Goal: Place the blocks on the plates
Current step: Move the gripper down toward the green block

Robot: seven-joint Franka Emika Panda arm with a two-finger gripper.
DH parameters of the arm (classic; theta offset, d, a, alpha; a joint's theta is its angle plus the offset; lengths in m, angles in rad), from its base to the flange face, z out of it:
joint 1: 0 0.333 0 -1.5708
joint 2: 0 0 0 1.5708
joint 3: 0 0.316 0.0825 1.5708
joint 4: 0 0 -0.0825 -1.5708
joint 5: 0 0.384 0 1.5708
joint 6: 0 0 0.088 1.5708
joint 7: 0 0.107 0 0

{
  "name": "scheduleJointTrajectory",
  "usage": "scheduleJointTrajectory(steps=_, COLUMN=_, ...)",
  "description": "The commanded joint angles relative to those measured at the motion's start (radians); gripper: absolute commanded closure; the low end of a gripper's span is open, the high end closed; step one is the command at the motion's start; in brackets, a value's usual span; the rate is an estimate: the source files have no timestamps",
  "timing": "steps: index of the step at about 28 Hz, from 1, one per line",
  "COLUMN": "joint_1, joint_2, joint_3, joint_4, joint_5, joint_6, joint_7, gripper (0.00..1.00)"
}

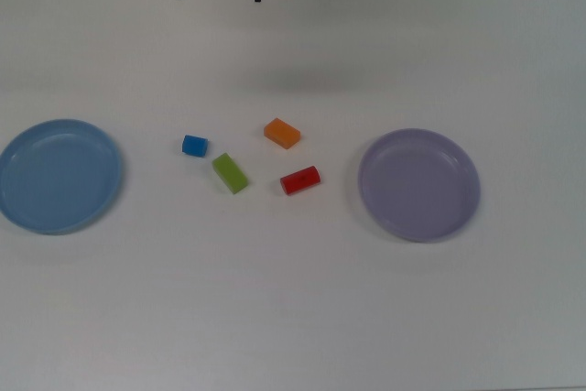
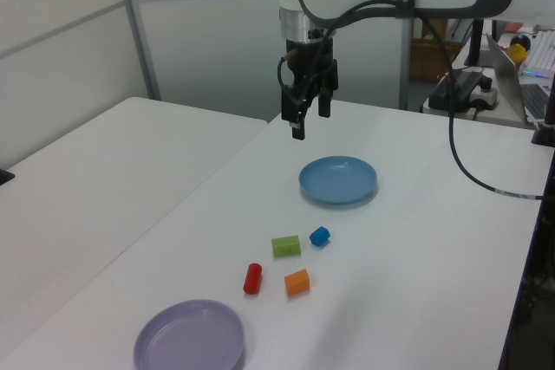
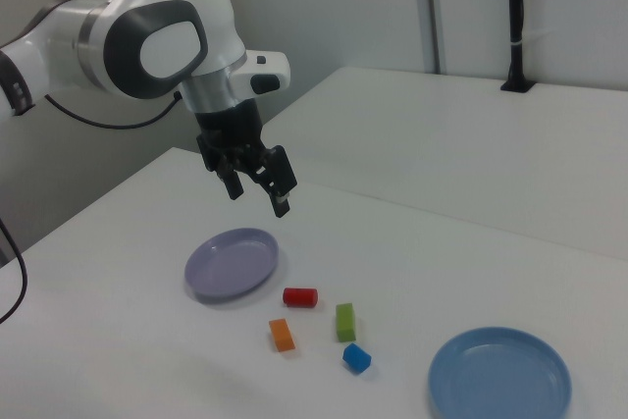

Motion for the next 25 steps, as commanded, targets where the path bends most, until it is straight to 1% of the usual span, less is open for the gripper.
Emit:
scheduleJointTrajectory(steps=1, joint_1=0.008, joint_2=0.001, joint_3=-0.011, joint_4=0.003, joint_5=0.015, joint_6=-0.018, joint_7=-0.019, gripper=0.00)
scheduleJointTrajectory(steps=6, joint_1=0.007, joint_2=0.030, joint_3=-0.011, joint_4=0.004, joint_5=0.012, joint_6=-0.008, joint_7=-0.058, gripper=0.00)
scheduleJointTrajectory(steps=11, joint_1=0.007, joint_2=0.046, joint_3=-0.011, joint_4=0.003, joint_5=0.009, joint_6=-0.002, joint_7=-0.253, gripper=0.00)
scheduleJointTrajectory(steps=12, joint_1=0.005, joint_2=0.059, joint_3=-0.013, joint_4=0.003, joint_5=0.012, joint_6=-0.002, joint_7=-0.332, gripper=0.00)
scheduleJointTrajectory(steps=15, joint_1=0.004, joint_2=0.076, joint_3=-0.015, joint_4=0.003, joint_5=0.010, joint_6=0.000, joint_7=-0.419, gripper=0.00)
scheduleJointTrajectory(steps=19, joint_1=0.001, joint_2=0.121, joint_3=-0.015, joint_4=0.003, joint_5=-0.011, joint_6=0.018, joint_7=-0.482, gripper=0.00)
scheduleJointTrajectory(steps=23, joint_1=0.001, joint_2=0.147, joint_3=-0.015, joint_4=-0.017, joint_5=-0.037, joint_6=0.086, joint_7=-0.575, gripper=0.00)
scheduleJointTrajectory(steps=25, joint_1=-0.009, joint_2=0.176, joint_3=-0.015, joint_4=-0.034, joint_5=-0.045, joint_6=0.136, joint_7=-0.631, gripper=0.00)
